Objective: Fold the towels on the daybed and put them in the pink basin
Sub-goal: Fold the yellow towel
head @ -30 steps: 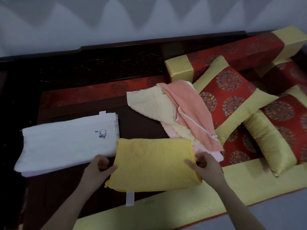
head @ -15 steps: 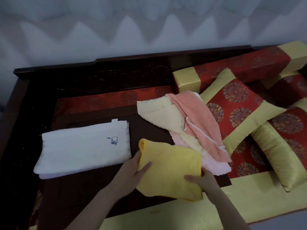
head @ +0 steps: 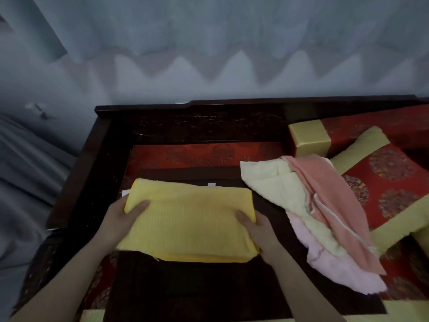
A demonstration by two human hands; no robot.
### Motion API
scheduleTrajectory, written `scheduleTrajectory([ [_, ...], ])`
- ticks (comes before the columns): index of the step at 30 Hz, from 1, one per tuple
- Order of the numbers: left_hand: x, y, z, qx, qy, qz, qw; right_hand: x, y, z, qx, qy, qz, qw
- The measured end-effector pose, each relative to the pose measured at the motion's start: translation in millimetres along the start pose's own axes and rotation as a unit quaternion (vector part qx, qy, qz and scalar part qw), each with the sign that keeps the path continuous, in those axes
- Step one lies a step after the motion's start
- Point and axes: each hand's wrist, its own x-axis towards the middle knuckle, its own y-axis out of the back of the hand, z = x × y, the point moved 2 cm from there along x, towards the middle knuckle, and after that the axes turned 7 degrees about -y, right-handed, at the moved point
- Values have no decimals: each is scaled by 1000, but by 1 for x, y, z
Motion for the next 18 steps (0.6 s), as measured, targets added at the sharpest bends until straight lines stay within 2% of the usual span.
scheduleTrajectory([
  [5,38,18,-67,45,71,35,996,51,-56,-5,-187,77,61,977],
  [9,56,12,-102,100,137,40,985,70,-62,4,-240,71,110,962],
  [12,61,8,-105,132,153,53,978,72,-63,-1,-268,67,111,954],
  [14,59,9,-94,159,139,65,975,68,-53,-9,-278,86,111,950],
  [18,48,-1,-53,214,-25,139,967,47,11,-25,-275,160,177,931],
])
